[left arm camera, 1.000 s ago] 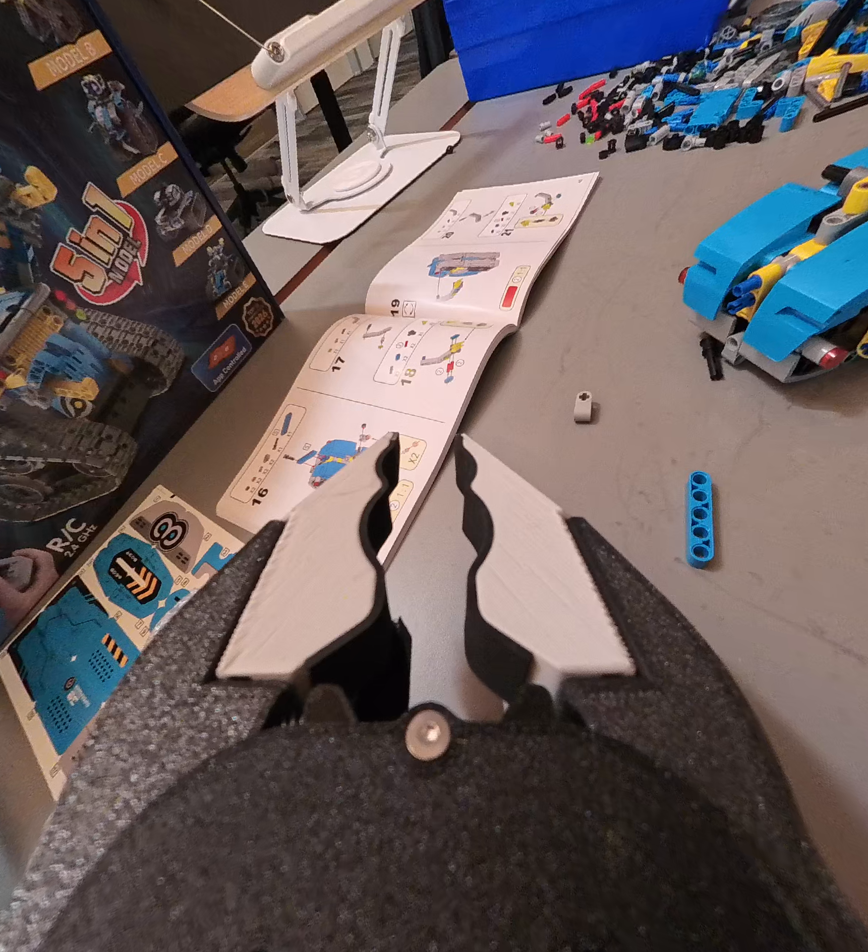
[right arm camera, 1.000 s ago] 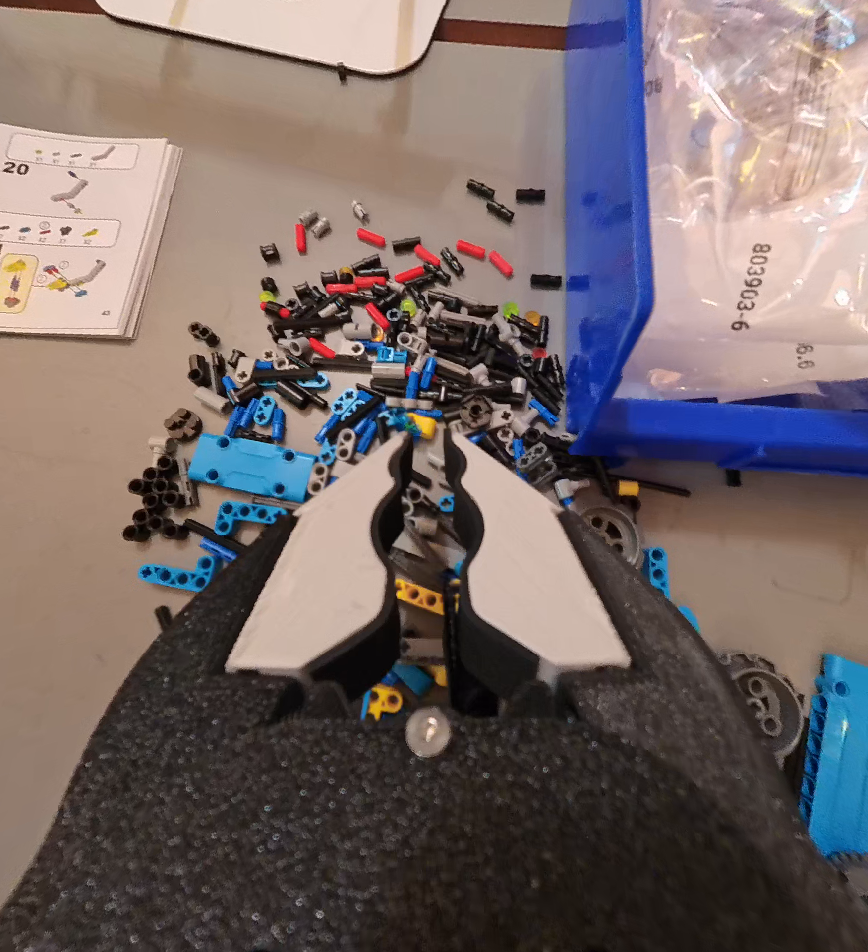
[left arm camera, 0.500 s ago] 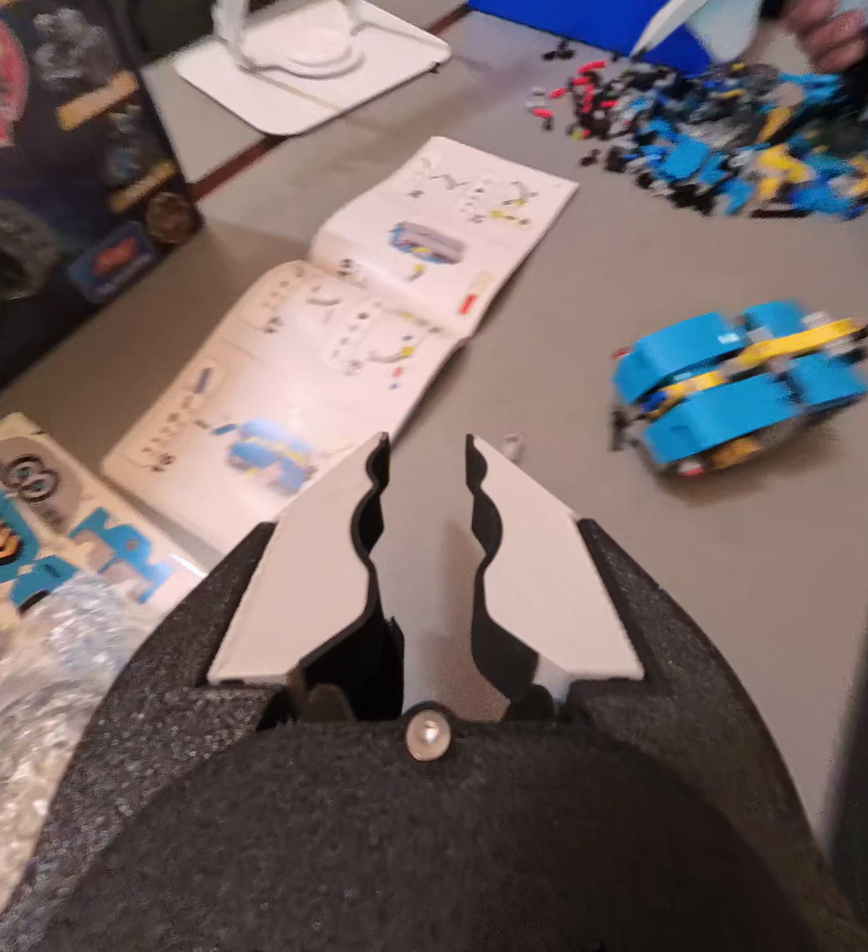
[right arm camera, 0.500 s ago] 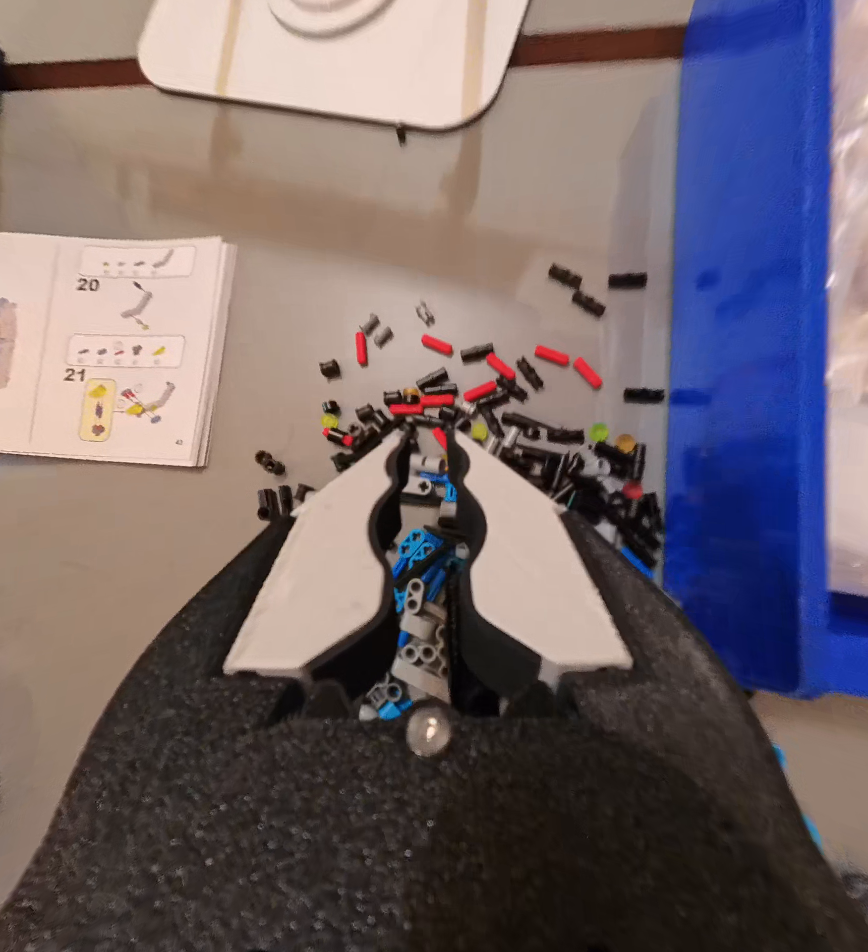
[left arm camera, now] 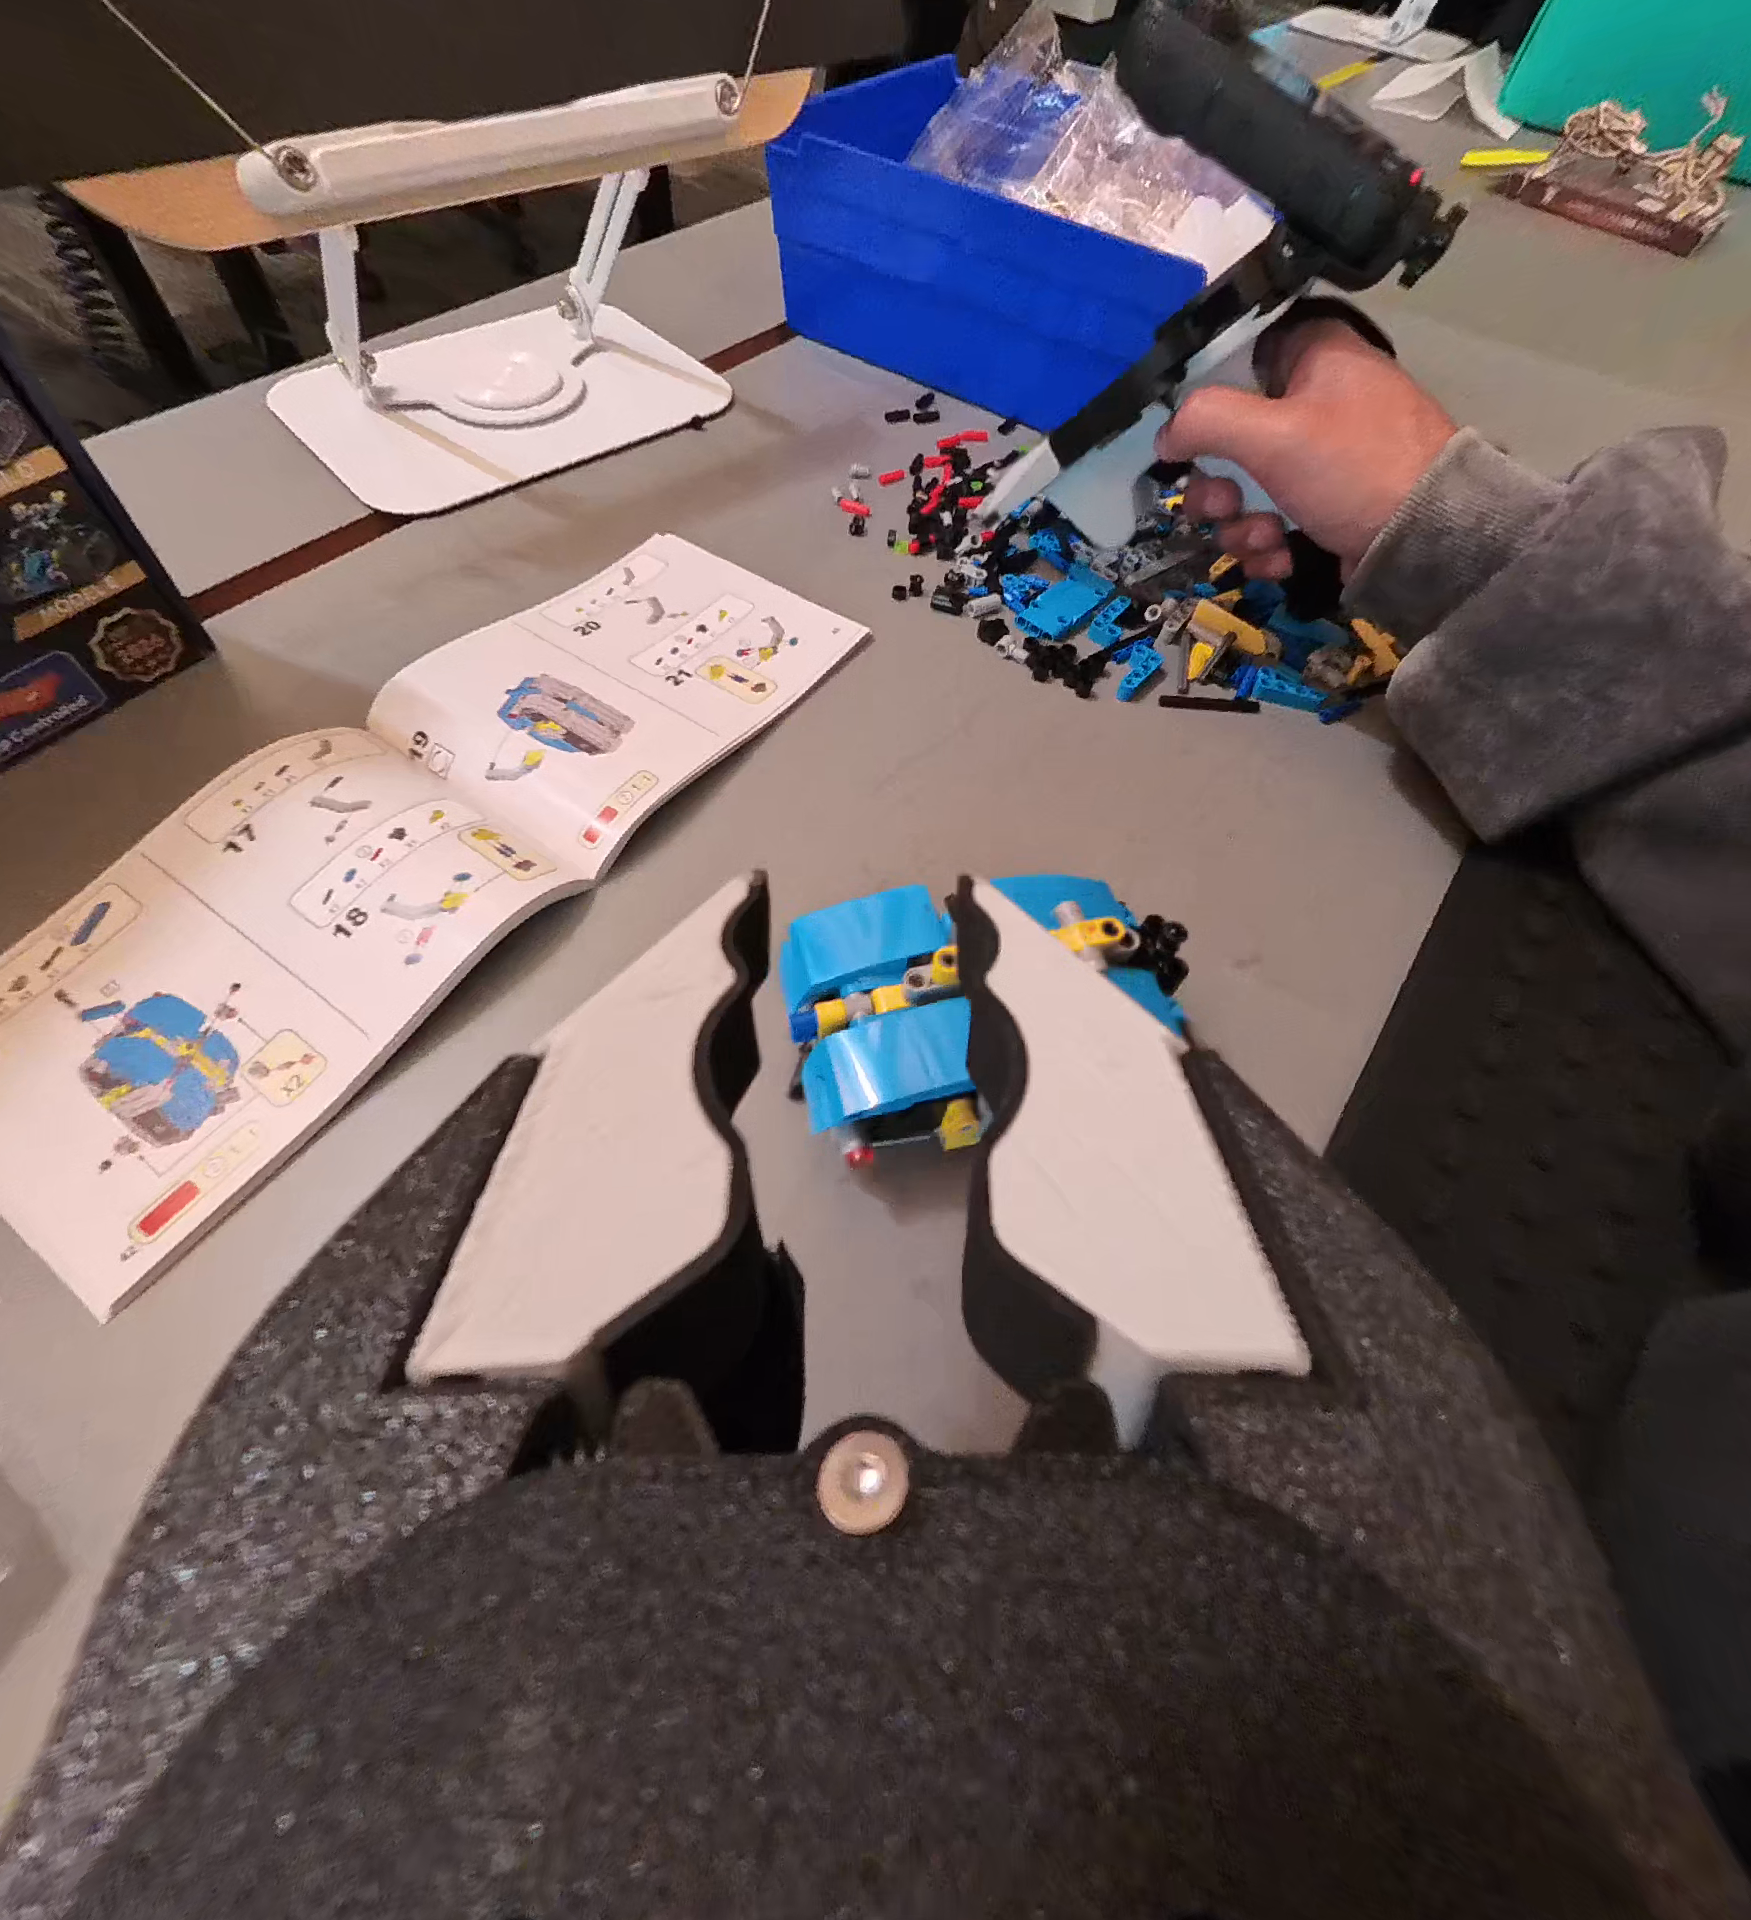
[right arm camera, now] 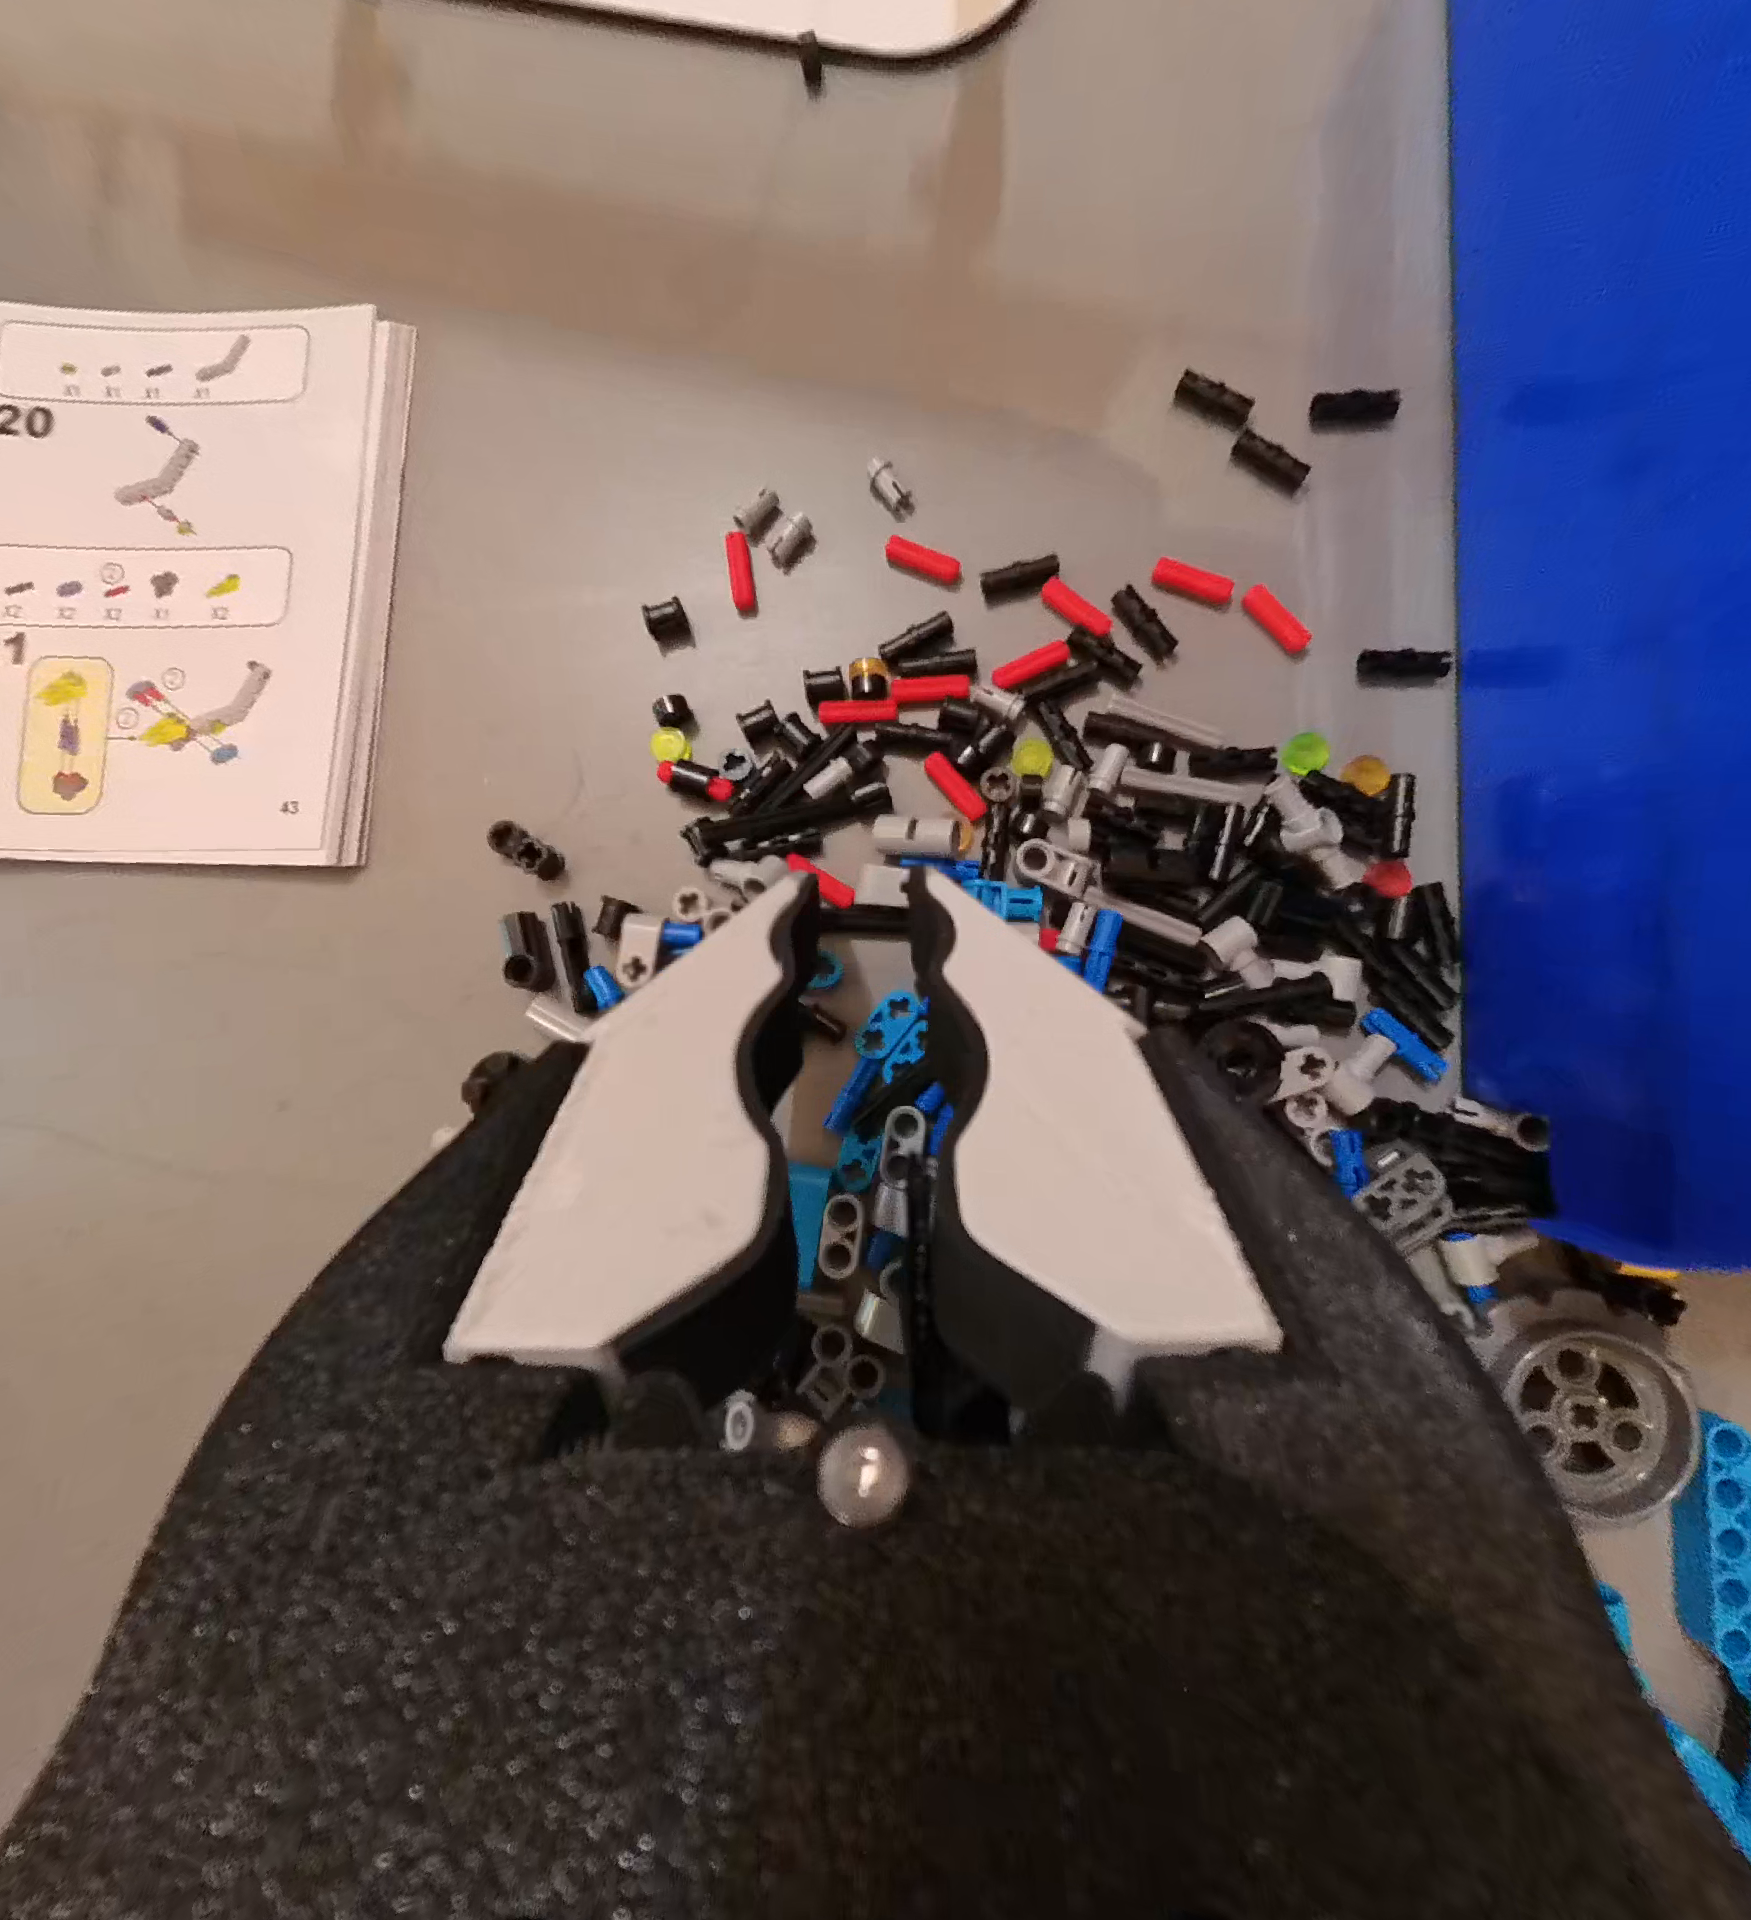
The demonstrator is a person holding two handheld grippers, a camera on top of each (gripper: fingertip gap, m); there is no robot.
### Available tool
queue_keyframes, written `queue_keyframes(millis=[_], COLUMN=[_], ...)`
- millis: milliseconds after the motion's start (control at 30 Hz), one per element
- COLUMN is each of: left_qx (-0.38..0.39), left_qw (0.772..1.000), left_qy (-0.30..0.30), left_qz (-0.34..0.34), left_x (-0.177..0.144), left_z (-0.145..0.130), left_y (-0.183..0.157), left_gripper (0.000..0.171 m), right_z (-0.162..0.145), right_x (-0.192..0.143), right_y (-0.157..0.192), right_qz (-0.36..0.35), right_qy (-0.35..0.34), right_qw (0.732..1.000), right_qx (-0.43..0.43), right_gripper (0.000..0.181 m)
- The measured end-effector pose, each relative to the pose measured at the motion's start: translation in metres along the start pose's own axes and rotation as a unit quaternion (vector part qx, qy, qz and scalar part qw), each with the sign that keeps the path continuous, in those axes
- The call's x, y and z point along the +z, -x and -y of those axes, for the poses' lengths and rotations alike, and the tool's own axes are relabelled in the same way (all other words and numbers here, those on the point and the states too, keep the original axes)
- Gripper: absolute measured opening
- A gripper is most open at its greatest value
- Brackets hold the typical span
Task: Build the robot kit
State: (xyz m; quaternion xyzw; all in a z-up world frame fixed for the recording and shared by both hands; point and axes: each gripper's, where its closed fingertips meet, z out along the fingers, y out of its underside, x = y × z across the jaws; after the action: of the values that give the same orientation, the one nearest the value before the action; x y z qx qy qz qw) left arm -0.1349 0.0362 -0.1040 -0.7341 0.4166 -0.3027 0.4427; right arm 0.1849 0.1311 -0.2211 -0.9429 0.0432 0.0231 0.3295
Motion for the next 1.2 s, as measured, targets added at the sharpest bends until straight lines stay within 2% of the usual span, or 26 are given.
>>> queue_keyframes(millis=[233,633,700,767,833,967,1100,1167,1200], left_qx=[0.007,0.009,0.006,-0.003,-0.023,-0.118,-0.251,-0.282,-0.284], left_qw=[0.999,0.999,0.999,1.0,1.0,0.991,0.95,0.93,0.927], left_qy=[0.017,0.01,0.008,0.007,0.003,-0.024,-0.044,-0.043,-0.038], left_qz=[0.03,0.03,0.032,0.029,0.013,-0.054,-0.179,-0.231,-0.24], left_x=[-0.011,-0.013,-0.015,-0.018,-0.02,-0.018,-0.014,-0.014,-0.014], left_z=[-0.005,-0.003,-0.002,-0.003,-0.002,0.021,0.056,0.065,0.064], left_y=[0.027,0.028,0.03,0.03,0.027,0.019,0.008,0.002,0.001], left_gripper=[0.036,0.035,0.035,0.035,0.035,0.034,0.034,0.034,0.033], right_z=[0.0,-0.006,0.0,0.016,0.033,0.051,0.035,0.027,0.023], right_x=[0.001,0.005,-0.002,-0.018,-0.041,-0.095,-0.14,-0.156,-0.162], right_y=[-0.002,-0.005,-0.003,0.004,0.032,0.129,0.245,0.284,0.299], right_qz=[-0.014,-0.017,-0.016,-0.025,-0.013,0.032,0.148,0.183,0.205], right_qy=[-0.002,0.018,0.0,-0.047,-0.115,-0.26,-0.349,-0.372,-0.378], right_qw=[1.0,1.0,1.0,0.997,0.983,0.919,0.848,0.821,0.812], right_qx=[-0.006,-0.008,-0.023,-0.062,-0.143,-0.296,-0.371,-0.392,-0.396], right_gripper=[0.021,0.015,0.015,0.015,0.015,0.015,0.015,0.015,0.015])
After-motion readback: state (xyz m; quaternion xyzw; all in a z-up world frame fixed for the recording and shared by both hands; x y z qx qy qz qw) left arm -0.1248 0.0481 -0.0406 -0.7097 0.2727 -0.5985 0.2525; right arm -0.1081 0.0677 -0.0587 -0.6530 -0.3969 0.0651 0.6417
